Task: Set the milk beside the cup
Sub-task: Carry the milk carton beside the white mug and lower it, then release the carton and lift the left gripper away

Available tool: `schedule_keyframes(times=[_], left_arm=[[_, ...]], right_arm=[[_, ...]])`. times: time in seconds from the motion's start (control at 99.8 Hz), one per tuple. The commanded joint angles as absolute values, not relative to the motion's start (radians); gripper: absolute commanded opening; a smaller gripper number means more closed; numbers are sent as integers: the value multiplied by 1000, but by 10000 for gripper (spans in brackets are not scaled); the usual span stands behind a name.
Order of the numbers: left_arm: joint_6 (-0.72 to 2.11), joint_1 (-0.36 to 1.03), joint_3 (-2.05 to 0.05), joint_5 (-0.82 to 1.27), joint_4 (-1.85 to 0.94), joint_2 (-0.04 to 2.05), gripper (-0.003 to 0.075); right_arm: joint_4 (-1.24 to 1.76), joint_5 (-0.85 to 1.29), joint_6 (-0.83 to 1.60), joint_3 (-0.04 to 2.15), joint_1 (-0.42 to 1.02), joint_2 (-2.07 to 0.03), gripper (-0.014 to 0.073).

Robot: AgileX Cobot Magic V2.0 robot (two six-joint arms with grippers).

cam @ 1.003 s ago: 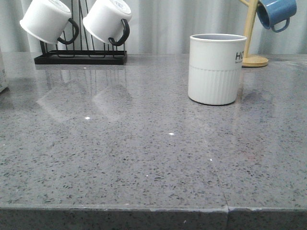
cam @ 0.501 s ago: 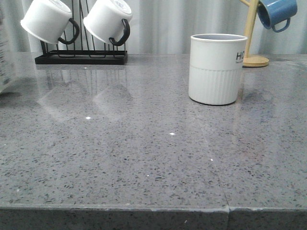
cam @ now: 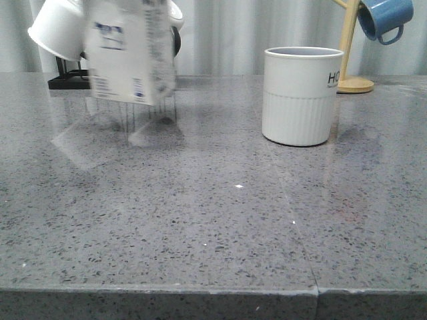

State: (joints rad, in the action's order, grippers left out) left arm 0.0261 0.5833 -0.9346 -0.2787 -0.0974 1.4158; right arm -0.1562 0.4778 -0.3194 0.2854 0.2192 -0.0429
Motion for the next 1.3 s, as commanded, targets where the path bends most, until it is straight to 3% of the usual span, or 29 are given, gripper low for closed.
schedule_keyframes(times=[0.0, 0.571, 0.652, 0.782, 0.822, 1.293], left_arm=[[15, 630, -1001, -398, -116, 1435, 381], [15, 756, -1088, -442, -185, 1599, 384], [15, 758, -1088, -444, -185, 1599, 434], [15, 758, -1088, -444, -187, 1599, 615], [15, 758, -1088, -444, -187, 1599, 637], [33, 758, -1064, -397, -185, 1535, 640]], right_arm=[[-159, 402, -307, 310, 219, -53, -67], [-159, 397, -307, 310, 219, -53, -67], [-159, 396, -307, 310, 219, -53, -67], [-159, 396, -307, 310, 219, -53, -67], [-159, 396, -307, 310, 219, -53, -67], [-159, 396, -307, 310, 219, -53, -67]])
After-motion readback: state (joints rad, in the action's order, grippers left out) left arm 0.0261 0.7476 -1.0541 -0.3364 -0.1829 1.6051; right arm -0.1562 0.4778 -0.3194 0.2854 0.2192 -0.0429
